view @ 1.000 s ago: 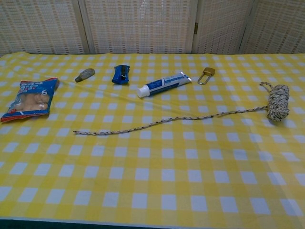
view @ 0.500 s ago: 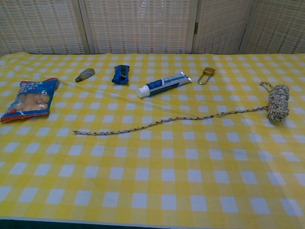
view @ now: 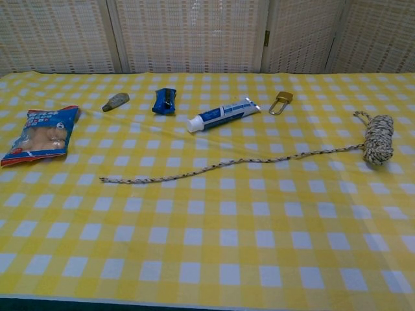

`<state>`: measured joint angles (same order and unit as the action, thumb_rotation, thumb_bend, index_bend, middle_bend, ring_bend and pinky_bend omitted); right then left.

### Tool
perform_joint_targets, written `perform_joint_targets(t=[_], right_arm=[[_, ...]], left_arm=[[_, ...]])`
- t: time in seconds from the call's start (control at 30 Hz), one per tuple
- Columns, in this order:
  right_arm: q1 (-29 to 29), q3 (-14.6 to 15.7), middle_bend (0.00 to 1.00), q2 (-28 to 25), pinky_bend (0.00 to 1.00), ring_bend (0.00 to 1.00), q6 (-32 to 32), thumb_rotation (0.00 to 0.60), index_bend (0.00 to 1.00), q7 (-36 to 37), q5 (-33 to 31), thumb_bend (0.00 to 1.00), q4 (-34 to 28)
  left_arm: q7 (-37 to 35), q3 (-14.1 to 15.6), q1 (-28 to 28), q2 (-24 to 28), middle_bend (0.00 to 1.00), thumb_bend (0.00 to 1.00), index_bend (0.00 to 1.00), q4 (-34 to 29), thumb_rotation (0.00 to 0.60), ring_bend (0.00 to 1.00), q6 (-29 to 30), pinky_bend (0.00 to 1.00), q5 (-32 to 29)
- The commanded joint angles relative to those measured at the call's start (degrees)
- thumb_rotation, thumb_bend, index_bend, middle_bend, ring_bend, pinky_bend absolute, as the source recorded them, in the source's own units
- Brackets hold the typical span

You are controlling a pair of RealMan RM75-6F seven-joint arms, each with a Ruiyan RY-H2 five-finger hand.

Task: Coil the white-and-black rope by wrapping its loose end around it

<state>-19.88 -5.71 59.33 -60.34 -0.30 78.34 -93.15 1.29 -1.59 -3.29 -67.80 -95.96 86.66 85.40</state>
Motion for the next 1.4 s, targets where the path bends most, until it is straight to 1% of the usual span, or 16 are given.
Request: perform_joint_targets(t=[0.03, 0.17, 0.4, 0.6, 0.73, 0.93, 1.13, 1.33, 1.4], right_arm=[[-4.68, -1.34, 0.02, 2.66, 0.0, 0.07, 4.64, 0.6, 0.03, -8.8, -4.11, 0.44, 3.43], [-7.27, -1.38, 0.02, 4.81, 0.0, 0.07, 6.61, 0.6, 0.01, -16.43, -6.46, 0.36, 6.51], [-10.93, -1.22, 0.01, 9.18, 0.0, 0.06, 9.78, 0.6, 0.0, -24.82, -10.82, 0.26, 13.02], [-13.64, -0.89, 0.01, 13.01, 0.0, 0.05, 12.7, 0.6, 0.0, -29.39, -14.49, 0.26, 18.81], [-15.29, -1.01, 0.02, 15.9, 0.0, 0.05, 14.15, 0.6, 0.0, -30.17, -15.9, 0.26, 22.74], [-17.38, -0.73, 0.03, 19.3, 0.0, 0.05, 15.91, 0.6, 0.0, -30.6, -16.16, 0.26, 27.47], [-18.96, -0.85, 0.06, 22.61, 0.0, 0.06, 16.94, 0.6, 0.01, -30.44, -16.64, 0.26, 31.33], [-19.52, -1.08, 0.12, 24.65, 0.0, 0.12, 16.08, 0.6, 0.05, -28.64, -15.71, 0.26, 32.19], [-19.59, -1.03, 0.15, 25.16, 0.0, 0.16, 15.12, 0.6, 0.09, -27.91, -14.61, 0.26, 32.29]], left_arm=[[-0.01, -0.05, -0.02, 0.03, 0.09, 0.43, 0.28, -0.05, 0.6, 0.08, -0.13, 0.0, -0.15], [-0.18, -0.08, -0.1, -0.02, 0.09, 0.43, 0.28, 0.05, 0.6, 0.08, -0.51, 0.0, -0.37], [-0.36, -0.17, -0.38, -0.14, 0.09, 0.43, 0.28, 0.31, 0.6, 0.08, -1.33, 0.0, -0.77], [-0.02, -0.38, -0.71, -0.23, 0.09, 0.43, 0.28, 0.2, 0.6, 0.08, -1.97, 0.0, -1.19], [0.34, -0.49, -0.97, -0.26, 0.09, 0.43, 0.28, 0.04, 0.6, 0.08, -2.42, 0.0, -1.43], [0.57, -0.67, -1.2, -0.27, 0.09, 0.43, 0.29, 0.02, 0.6, 0.08, -2.83, 0.0, -1.82], [0.56, -0.67, -1.32, -0.44, 0.09, 0.43, 0.29, 0.22, 0.6, 0.08, -3.23, 0.0, -2.19], [0.33, -0.7, -1.35, -0.56, 0.09, 0.43, 0.29, 0.64, 0.6, 0.08, -3.43, 0.0, -2.46], [0.16, -0.7, -1.35, -0.6, 0.09, 0.43, 0.29, 0.88, 0.6, 0.08, -3.51, 0.0, -2.55]])
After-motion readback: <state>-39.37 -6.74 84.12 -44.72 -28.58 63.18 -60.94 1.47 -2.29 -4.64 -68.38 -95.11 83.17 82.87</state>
